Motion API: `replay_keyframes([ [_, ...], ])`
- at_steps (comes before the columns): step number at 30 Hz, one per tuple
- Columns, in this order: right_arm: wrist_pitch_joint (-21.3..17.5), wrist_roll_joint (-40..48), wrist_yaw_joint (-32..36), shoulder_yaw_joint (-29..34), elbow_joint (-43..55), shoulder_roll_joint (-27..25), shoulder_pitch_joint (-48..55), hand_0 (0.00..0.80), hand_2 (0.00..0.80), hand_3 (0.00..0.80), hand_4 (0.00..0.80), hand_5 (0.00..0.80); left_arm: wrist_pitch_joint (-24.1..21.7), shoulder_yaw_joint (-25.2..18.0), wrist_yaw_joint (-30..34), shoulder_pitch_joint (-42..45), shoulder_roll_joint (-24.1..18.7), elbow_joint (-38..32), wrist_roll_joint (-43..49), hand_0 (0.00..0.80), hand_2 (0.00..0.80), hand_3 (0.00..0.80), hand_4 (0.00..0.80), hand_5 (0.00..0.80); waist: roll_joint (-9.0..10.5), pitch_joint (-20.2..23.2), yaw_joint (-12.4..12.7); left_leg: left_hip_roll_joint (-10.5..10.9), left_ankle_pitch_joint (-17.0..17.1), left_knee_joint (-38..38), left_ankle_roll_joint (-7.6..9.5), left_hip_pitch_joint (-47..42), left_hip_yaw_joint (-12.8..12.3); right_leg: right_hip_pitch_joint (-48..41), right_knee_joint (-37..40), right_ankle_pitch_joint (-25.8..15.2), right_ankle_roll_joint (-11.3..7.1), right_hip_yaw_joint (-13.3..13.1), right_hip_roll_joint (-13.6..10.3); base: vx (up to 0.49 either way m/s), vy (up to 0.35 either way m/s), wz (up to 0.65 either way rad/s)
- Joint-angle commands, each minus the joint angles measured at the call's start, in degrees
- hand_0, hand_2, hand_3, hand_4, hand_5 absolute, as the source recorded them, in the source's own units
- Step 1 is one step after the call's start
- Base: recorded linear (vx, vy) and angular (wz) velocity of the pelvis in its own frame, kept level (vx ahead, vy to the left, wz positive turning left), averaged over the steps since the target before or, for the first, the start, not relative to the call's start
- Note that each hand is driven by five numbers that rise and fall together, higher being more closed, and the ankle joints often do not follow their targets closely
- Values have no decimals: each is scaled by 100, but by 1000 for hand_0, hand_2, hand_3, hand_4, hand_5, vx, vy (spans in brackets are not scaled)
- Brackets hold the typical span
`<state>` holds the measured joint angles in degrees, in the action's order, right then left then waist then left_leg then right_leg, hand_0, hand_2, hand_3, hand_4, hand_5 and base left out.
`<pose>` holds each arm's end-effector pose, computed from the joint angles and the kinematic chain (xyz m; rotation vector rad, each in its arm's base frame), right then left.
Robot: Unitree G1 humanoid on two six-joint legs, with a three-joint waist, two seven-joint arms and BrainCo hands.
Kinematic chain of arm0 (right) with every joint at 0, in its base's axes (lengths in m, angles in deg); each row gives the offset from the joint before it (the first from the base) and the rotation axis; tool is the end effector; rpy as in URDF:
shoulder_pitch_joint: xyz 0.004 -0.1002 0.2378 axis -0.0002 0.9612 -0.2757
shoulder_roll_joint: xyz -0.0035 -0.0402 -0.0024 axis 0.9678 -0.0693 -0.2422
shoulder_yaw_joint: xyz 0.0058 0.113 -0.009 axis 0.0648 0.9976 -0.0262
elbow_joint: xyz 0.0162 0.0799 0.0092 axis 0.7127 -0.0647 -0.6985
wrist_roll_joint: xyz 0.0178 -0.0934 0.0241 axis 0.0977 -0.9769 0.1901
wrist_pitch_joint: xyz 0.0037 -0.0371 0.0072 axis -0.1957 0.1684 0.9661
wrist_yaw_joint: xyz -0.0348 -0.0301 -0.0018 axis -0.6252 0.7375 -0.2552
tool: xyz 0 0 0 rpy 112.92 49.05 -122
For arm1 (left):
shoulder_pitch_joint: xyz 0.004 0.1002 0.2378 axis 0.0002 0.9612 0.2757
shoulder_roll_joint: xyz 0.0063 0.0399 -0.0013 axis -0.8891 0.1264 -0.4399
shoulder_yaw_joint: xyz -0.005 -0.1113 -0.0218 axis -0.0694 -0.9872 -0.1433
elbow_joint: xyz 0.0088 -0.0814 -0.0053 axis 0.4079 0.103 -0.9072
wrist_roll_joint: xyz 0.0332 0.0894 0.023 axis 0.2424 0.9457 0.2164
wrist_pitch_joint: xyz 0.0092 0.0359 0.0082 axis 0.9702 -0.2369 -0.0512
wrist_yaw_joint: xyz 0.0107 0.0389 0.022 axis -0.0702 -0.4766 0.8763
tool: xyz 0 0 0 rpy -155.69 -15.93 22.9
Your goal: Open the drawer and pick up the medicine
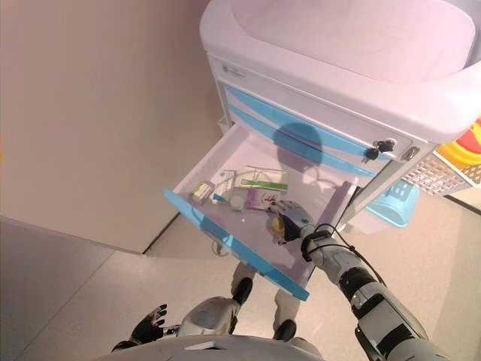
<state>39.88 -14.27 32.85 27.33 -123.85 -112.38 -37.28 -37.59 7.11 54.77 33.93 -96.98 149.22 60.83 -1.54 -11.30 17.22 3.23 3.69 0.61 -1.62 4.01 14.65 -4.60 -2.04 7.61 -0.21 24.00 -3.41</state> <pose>0.2407 -0.1835 -0.0269 -1.4017 -0.0646 0.5258 0.0424 0.2344 -0.1192 0.1553 0.9730 0.0234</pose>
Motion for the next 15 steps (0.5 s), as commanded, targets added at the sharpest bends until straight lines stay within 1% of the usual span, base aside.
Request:
replay_keyframes([
  [1,-4,-23,-202,-103,187,-32,-150,0,0,0,0,0,-162,211,-19,-37,7,-13,-2,0,0,0,0,0,-19,73,57,475,-452,136,325,141,-39,456,-507,-103,-215,-194,-388,0,0,0],
  [8,110,-9,-208,-59,178,-56,-124,0,0,0,0,0,-159,242,7,-39,-4,-49,8,0,0,0,0,0,-34,37,53,485,-452,164,322,158,-22,470,-530,-103,-212,-187,-395,0,0,0],
  [9,123,-14,-222,-51,154,-54,-121,66,66,66,66,66,-163,247,0,-41,4,-45,17,0,0,0,0,0,-32,30,54,487,-455,170,323,159,-20,467,-531,-102,-210,-185,-396,0,0,0],
  [10,159,-15,-249,-50,109,-35,-121,405,405,405,405,405,-163,257,-8,-48,8,-39,26,0,0,0,0,0,-34,30,57,487,-454,170,321,158,-19,463,-529,-105,-212,-181,-399,0,0,0],
  [12,197,-41,-267,-49,96,-21,-123,508,508,508,508,508,-159,275,-26,-56,14,-48,16,0,0,0,0,0,-37,17,54,486,-447,162,324,161,-21,465,-525,-109,-211,-189,-396,0,0,0],
  [13,191,-56,-258,-37,104,-27,-120,602,602,602,602,602,-157,269,-24,-61,12,-46,18,0,0,0,0,0,-37,14,49,487,-451,163,327,159,-24,467,-528,-107,-211,-192,-396,0,0,0],
  [14,189,-61,-263,-38,115,-26,-112,800,800,800,800,800,-163,277,-34,-65,16,-44,10,0,0,0,0,0,-37,11,43,488,-449,162,329,161,-28,472,-529,-109,-214,-197,-396,0,0,0],
  [15,196,-81,-265,-37,126,-21,-111,800,800,800,800,800,-165,278,-38,-59,16,-49,9,0,0,0,0,0,-35,13,42,486,-450,166,329,163,-32,473,-531,-109,-214,-200,-397,0,0,0],
])
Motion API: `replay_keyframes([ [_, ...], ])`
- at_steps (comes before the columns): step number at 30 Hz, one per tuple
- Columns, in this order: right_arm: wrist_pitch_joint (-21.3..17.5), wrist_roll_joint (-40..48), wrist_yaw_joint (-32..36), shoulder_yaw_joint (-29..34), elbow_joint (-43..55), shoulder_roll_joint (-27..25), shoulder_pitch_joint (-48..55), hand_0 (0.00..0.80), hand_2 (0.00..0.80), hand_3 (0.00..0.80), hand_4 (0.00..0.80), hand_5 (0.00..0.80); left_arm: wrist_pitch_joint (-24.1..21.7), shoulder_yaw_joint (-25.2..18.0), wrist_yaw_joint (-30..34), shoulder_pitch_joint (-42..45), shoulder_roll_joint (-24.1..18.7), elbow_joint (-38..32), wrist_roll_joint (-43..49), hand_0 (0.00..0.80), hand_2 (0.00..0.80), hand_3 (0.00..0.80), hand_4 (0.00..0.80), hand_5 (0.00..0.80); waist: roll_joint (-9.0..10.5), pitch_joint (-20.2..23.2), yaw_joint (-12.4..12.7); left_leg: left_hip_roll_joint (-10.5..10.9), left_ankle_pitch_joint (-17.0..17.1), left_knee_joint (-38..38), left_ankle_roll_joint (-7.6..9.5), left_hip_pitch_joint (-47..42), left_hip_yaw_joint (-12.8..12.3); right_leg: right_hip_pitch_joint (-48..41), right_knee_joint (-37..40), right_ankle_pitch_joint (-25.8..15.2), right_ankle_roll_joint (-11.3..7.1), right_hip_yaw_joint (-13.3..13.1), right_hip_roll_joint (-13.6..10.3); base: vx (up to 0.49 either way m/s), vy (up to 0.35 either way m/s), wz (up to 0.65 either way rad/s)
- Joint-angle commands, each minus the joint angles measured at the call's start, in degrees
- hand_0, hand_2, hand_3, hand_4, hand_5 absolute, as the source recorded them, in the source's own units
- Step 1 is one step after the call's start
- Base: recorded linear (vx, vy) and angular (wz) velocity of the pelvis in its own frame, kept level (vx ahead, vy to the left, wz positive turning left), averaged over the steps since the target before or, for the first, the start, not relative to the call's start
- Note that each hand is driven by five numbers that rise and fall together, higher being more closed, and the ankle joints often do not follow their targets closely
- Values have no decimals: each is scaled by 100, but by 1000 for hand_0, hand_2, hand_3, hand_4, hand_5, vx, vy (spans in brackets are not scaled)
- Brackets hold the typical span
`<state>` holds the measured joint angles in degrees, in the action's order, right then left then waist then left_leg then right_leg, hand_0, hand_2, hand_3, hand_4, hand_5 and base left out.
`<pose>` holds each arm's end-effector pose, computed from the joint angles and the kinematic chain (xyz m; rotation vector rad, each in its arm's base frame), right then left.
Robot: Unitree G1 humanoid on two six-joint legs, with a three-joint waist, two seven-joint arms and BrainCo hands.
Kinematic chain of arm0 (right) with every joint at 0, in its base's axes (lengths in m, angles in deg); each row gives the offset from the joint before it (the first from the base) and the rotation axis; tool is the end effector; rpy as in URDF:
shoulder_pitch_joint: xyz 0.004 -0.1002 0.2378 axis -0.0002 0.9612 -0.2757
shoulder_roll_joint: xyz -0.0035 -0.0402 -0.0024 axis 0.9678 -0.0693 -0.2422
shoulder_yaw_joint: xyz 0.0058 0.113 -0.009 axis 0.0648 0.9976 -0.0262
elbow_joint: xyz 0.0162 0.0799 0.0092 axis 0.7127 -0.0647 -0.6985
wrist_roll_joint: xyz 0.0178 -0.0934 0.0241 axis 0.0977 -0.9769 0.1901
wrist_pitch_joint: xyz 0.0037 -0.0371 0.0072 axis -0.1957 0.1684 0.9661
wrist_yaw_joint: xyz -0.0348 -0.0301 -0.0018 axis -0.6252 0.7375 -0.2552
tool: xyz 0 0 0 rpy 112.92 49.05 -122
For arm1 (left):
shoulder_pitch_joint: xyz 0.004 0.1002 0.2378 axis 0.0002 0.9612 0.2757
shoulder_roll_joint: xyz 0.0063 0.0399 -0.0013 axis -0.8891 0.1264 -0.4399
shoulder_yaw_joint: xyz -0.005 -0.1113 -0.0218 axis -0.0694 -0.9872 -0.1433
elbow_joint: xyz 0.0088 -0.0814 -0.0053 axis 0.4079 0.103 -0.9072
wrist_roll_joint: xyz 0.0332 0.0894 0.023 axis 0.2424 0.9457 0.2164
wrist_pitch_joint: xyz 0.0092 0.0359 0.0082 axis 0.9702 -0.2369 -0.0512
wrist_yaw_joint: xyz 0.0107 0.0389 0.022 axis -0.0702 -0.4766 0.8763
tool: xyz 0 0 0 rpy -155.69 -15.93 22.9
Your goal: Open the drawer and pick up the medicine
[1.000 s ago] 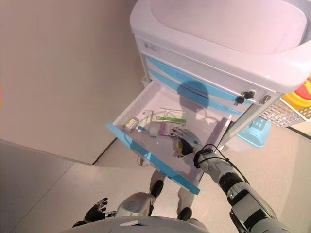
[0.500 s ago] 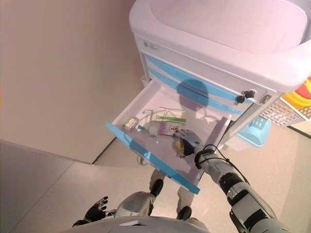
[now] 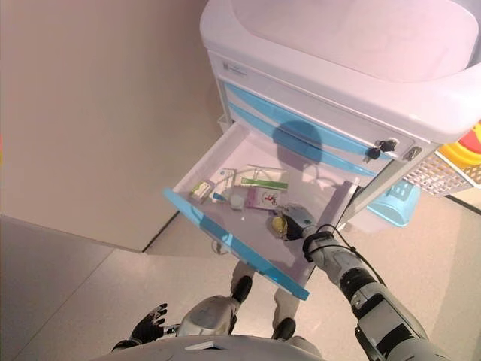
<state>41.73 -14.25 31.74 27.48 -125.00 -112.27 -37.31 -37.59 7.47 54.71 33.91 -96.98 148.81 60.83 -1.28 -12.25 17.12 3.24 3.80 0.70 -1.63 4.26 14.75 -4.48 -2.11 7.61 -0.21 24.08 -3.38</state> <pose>0.2403 -0.1869 -0.0293 -1.4188 -0.0350 0.4881 0.0438 0.2337 -0.1190 0.1583 0.9666 0.0169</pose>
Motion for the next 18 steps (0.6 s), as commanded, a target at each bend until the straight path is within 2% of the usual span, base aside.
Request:
replay_keyframes([
  [1,16,-97,-145,-55,256,-34,-109,800,800,800,800,800,-169,238,-33,-57,17,-7,10,0,0,0,0,0,-61,105,50,483,-462,159,330,142,-47,465,-527,-110,-215,-208,-400,0,0,0],
  [13,-44,-103,-144,-20,241,-43,-50,800,800,800,800,800,-161,208,-56,-69,9,1,56,0,0,0,0,0,-32,125,32,495,-469,133,357,123,-50,477,-530,-123,-241,-251,-397,0,0,0],
  [18,-287,-34,31,0,577,-156,0,800,800,800,800,800,-104,134,-55,-53,-42,-20,69,0,0,0,0,0,19,134,-16,469,-485,123,376,81,-101,478,-537,-151,-275,-297,-378,0,0,0],
])
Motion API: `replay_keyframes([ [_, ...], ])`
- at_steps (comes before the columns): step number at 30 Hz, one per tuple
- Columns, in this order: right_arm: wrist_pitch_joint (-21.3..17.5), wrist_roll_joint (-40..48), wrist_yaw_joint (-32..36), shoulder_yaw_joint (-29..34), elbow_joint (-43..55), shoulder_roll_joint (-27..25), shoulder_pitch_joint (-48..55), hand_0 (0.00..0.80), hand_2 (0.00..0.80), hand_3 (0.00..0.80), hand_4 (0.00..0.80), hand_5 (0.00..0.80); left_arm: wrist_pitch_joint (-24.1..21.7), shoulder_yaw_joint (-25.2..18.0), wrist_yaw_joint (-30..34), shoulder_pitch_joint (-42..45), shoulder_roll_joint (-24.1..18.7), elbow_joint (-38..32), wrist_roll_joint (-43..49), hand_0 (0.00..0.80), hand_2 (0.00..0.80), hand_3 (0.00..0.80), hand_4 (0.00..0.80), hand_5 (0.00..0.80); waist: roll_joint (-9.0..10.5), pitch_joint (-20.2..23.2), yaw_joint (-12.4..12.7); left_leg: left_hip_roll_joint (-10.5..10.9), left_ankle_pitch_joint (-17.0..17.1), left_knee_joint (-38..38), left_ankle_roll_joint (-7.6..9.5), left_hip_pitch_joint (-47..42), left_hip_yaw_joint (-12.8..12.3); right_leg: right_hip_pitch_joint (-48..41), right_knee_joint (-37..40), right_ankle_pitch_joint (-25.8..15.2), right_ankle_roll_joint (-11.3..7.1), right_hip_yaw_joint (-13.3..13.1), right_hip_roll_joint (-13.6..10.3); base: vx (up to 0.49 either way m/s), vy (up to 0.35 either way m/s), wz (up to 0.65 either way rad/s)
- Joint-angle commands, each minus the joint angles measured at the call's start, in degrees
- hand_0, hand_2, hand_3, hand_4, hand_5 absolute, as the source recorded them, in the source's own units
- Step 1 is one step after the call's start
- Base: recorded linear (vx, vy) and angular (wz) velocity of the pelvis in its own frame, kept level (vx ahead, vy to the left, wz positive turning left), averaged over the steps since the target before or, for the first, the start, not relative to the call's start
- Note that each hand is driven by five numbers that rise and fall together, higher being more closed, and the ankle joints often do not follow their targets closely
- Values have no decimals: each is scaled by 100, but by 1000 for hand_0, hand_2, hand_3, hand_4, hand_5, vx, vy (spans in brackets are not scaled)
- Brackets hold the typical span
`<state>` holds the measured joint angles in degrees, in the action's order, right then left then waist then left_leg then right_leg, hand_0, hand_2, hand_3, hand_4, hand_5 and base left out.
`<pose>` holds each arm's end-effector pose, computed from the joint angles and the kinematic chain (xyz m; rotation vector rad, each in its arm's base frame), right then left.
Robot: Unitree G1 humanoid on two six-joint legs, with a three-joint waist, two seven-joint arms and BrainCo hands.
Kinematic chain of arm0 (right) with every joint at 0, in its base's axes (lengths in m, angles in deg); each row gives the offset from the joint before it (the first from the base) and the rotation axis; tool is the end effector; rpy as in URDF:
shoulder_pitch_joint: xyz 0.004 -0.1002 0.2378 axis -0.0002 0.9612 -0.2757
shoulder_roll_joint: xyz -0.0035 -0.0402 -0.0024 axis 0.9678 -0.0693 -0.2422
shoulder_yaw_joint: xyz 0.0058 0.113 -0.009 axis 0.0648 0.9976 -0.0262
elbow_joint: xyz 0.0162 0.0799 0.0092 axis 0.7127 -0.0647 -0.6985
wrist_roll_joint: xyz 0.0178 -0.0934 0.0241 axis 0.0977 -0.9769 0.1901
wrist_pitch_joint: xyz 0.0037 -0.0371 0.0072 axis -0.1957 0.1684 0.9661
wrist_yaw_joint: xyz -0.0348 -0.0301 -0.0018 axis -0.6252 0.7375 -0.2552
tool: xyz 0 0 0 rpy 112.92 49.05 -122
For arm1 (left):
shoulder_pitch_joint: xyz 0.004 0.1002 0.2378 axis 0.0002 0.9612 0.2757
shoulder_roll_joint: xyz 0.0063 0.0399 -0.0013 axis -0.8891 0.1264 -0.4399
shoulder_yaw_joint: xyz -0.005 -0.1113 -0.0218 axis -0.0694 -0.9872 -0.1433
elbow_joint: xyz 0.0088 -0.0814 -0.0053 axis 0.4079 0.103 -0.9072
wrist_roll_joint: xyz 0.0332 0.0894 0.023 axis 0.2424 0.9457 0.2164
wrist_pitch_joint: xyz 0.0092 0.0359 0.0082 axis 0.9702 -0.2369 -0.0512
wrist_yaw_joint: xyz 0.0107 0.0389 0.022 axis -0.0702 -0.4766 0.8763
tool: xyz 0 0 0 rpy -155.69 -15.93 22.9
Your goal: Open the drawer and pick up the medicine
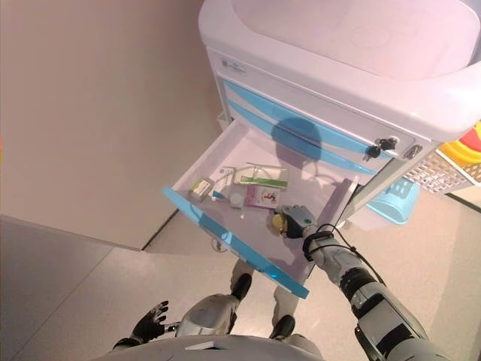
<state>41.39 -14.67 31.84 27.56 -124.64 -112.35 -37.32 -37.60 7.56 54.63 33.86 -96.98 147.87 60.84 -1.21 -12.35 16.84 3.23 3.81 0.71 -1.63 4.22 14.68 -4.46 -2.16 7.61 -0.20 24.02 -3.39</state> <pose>0.2407 -0.1864 -0.0284 -1.4215 -0.0460 0.4942 0.0469 0.2332 -0.1183 0.1601 0.9496 0.0135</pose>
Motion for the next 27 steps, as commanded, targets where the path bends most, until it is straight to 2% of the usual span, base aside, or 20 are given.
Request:
replay_keyframes([
  [1,-310,160,157,2,676,-186,11,800,800,800,800,800,-78,96,-51,-42,-47,62,84,0,0,0,0,0,29,146,-4,460,-488,114,380,71,-110,475,-528,-156,-280,-307,-370,0,0,0],
  [7,-646,1218,1676,289,2234,-789,288,800,800,800,800,800,152,-158,-19,13,-176,-101,174,0,0,0,0,0,219,239,-216,374,-506,29,392,-28,-317,470,-448,-248,-342,-485,-317,-18,-41,-8],
  [9,-701,2097,2487,449,2859,-1194,333,800,800,800,800,800,228,-233,2,9,-267,-124,184,0,0,0,0,0,312,309,-316,334,-525,4,396,-74,-424,470,-413,-282,-360,-578,-289,6,-52,-19],
  [10,-639,2592,2931,557,3154,-1362,335,800,800,800,800,800,246,-262,16,5,-310,-120,159,0,0,0,0,0,350,342,-356,319,-530,-5,395,-92,-470,475,-401,-295,-367,-616,-274,11,-46,-21],
  [11,-415,3402,3599,721,3596,-1573,333,800,800,800,800,800,261,-302,32,-4,-354,-115,142,0,0,0,0,0,397,380,-418,294,-542,-17,393,-123,-540,479,-386,-310,-374,-670,-258,9,-39,-20],
  [12,-280,4028,3960,819,3822,-1697,315,800,800,800,800,800,286,-317,37,-18,-381,-118,118,0,0,0,0,0,421,404,-452,277,-550,-22,392,-147,-585,479,-380,-318,-377,-707,-247,4,-37,-28],
  [14,258,5527,4696,1104,4348,-1874,166,800,800,800,800,800,303,-356,78,-77,-469,-71,55,0,0,0,0,0,486,461,-542,249,-573,-29,387,-191,-682,476,-357,-334,-375,-787,-220,2,-30,-34],
  [15,407,5838,4841,1175,4462,-1882,91,800,800,800,800,800,315,-354,84,-94,-487,-65,49,0,0,0,0,0,499,475,-562,241,-580,-29,385,-206,-708,475,-355,-334,-371,-810,-213,1,-23,-28],
  [16,610,6538,4919,1307,4639,-1878,-78,800,800,800,800,800,335,-345,92,-125,-519,-56,48,0,0,0,0,0,522,507,-602,233,-596,-27,386,-231,-751,474,-353,-339,-368,-853,-198,2,-15,-26],
  [20,951,7973,4676,1755,4703,-1707,-824,800,800,800,800,800,373,-307,139,-142,-568,-80,28,0,0,0,0,0,536,595,-638,208,-653,-9,383,-309,-856,446,-346,-332,-360,-945,-171,7,7,-24],
  [24,1159,8615,4240,2178,4362,-1577,-1422,800,800,800,800,800,440,-296,188,-103,-570,-189,70,0,0,0,0,0,529,674,-584,210,-688,-6,387,-367,-890,402,-345,-306,-348,-950,-167,7,10,-3],
  [27,1225,8814,3956,2301,3966,-1798,-1881,800,800,800,800,800,512,-285,210,-125,-608,-185,53,0,0,0,0,0,554,713,-532,209,-697,-32,382,-417,-902,354,-331,-291,-335,-914,-166,0,0,0],
])
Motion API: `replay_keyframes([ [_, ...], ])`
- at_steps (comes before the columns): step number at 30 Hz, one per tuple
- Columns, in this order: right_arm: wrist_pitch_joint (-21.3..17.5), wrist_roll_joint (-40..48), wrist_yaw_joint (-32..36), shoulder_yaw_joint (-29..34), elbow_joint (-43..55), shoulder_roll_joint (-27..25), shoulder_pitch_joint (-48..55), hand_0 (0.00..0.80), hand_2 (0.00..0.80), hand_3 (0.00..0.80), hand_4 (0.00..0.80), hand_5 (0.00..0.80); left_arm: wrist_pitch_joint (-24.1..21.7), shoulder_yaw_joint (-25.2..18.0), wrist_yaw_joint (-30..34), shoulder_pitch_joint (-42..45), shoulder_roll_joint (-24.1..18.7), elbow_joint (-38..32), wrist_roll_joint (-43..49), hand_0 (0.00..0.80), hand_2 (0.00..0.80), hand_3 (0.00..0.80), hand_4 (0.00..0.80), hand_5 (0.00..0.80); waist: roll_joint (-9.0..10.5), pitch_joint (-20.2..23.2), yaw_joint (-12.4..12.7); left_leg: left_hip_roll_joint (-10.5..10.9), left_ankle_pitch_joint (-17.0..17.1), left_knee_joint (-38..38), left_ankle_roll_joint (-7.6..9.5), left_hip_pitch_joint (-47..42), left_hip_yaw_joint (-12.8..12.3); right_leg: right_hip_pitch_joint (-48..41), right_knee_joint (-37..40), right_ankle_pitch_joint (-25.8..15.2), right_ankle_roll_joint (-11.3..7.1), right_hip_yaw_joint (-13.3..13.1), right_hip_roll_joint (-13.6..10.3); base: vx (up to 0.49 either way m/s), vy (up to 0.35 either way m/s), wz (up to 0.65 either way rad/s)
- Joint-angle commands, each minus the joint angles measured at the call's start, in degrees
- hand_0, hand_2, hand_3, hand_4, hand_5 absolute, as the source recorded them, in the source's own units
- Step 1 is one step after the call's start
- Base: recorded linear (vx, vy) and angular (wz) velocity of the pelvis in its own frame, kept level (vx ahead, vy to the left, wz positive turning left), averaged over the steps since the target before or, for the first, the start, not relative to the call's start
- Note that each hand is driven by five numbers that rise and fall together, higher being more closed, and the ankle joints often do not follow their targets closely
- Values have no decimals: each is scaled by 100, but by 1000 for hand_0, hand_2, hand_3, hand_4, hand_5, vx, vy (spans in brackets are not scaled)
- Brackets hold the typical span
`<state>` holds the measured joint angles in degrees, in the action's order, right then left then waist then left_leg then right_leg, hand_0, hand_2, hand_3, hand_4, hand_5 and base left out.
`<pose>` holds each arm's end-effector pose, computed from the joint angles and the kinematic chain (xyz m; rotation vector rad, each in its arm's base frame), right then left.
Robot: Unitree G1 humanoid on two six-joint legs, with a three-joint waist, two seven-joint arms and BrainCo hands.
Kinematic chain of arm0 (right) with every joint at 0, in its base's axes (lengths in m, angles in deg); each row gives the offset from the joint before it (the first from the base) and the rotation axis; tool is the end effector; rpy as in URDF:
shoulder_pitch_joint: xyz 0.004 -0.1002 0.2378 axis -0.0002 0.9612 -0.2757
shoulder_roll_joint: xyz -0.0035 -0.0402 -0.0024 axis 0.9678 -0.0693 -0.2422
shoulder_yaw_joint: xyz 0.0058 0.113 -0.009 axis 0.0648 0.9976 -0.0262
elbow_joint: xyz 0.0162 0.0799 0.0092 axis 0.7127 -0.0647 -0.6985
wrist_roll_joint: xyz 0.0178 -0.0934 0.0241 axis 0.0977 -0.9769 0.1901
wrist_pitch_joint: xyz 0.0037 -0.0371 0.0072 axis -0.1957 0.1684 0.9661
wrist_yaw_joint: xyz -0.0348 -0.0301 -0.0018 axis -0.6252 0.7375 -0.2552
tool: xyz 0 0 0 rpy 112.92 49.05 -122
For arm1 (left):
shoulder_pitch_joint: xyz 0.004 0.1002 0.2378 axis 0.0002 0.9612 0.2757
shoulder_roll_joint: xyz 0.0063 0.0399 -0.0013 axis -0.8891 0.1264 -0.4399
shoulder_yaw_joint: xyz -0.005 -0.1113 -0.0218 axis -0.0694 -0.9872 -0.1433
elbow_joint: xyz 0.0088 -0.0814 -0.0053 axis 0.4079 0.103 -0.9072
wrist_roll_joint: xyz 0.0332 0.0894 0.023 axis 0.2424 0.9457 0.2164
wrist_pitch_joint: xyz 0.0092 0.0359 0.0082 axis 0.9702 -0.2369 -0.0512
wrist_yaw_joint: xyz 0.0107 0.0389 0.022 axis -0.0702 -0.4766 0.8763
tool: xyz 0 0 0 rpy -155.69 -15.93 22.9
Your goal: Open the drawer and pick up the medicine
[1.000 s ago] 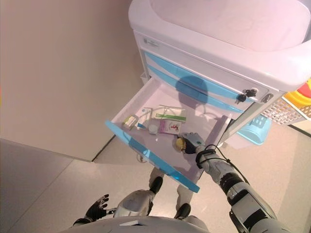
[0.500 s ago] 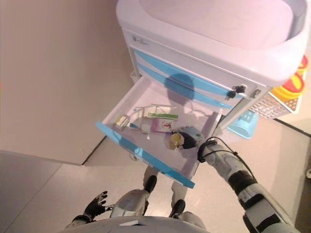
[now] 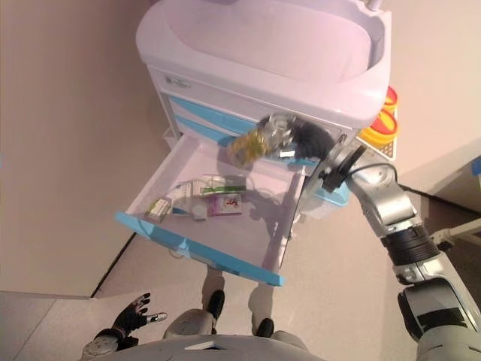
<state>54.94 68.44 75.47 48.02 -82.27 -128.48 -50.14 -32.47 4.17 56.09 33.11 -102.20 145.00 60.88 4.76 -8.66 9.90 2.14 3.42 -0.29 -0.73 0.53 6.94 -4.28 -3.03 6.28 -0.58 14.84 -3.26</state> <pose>0.2931 -0.2145 0.1933 -0.2443 -0.3880 0.6933 0.0572 0.2684 -0.1061 0.2089 0.9676 0.0812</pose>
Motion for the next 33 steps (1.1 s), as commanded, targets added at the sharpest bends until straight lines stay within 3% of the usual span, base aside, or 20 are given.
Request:
replay_keyframes([
  [1,-128,507,-531,254,-394,-269,-733,800,800,800,800,800,25,59,65,-55,-97,104,54,0,0,0,0,0,-33,350,182,316,-657,61,290,-57,-128,320,-238,-154,-289,23,-177,17,11,3],
  [7,-99,423,-1360,131,-1630,-974,-1784,800,800,800,800,800,185,150,-19,-86,-161,270,-2,0,0,0,0,0,76,386,322,318,-648,27,255,-87,-101,237,-213,-112,-247,156,-174,12,6,6],
  [10,-32,-107,-1783,-73,-2432,-1317,-2403,800,800,800,800,800,321,171,-57,-124,-194,313,-24,0,0,0,0,0,134,381,403,329,-652,24,237,-88,-64,207,-221,-75,-227,229,-180,10,13,15],
  [16,243,-1053,-1973,-786,-3645,-1834,-3241,800,800,800,800,800,447,213,-76,-106,-239,225,-166,0,0,0,0,0,202,337,542,354,-672,83,237,-59,26,190,-285,-16,-190,333,-212,3,18,13],
  [21,356,-1969,-1584,-1418,-4311,-2055,-3752,800,800,800,800,800,491,281,-92,-111,-275,123,-265,0,0,0,0,0,264,274,647,368,-673,129,236,-28,108,169,-312,2,-167,403,-230,9,7,9],
  [26,164,-3074,-1106,-2139,-4793,-2198,-4249,800,800,800,800,800,503,325,-85,-102,-318,62,-315,0,0,0,0,0,313,248,717,382,-649,118,238,-4,169,165,-305,-3,-163,449,-229,9,5,13],
  [33,12,-3707,-544,-2918,-5175,-2275,-4815,800,800,800,800,800,448,379,-70,-64,-368,-14,-420,0,0,0,0,0,371,188,774,385,-626,128,236,28,199,156,-297,-9,-158,477,-229,3,4,7],
])
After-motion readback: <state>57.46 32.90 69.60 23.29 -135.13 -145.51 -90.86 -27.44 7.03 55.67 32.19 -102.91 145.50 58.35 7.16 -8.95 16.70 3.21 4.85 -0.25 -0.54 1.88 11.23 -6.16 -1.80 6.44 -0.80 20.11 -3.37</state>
